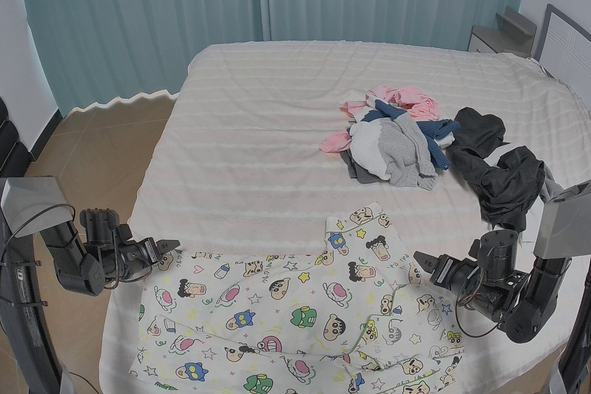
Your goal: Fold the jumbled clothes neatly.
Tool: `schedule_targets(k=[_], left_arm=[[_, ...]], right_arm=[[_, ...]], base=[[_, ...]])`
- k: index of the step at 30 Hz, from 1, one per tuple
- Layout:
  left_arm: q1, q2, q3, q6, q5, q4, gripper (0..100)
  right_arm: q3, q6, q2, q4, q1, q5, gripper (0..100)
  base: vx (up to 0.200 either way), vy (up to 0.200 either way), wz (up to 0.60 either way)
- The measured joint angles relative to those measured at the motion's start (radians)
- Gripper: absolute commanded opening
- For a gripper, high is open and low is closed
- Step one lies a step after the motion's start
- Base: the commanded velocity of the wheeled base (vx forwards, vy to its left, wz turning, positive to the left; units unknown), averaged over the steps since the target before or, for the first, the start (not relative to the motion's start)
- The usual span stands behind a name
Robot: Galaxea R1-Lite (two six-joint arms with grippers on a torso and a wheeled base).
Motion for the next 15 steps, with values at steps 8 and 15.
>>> schedule_targets(k=[8, 15], left_arm=[[-0.003, 0.043, -0.017, 0.000, -0.030, -0.003, 100], [-0.004, 0.056, -0.022, -0.007, -0.063, -0.004, 0]], right_arm=[[-0.044, -0.001, 0.009, 0.037, -0.001, 0.000, 100], [-0.101, -0.001, 0.024, 0.083, -0.005, 0.002, 100]], base=[[0.000, 0.000, 0.00], [0.000, 0.000, 0.00]])
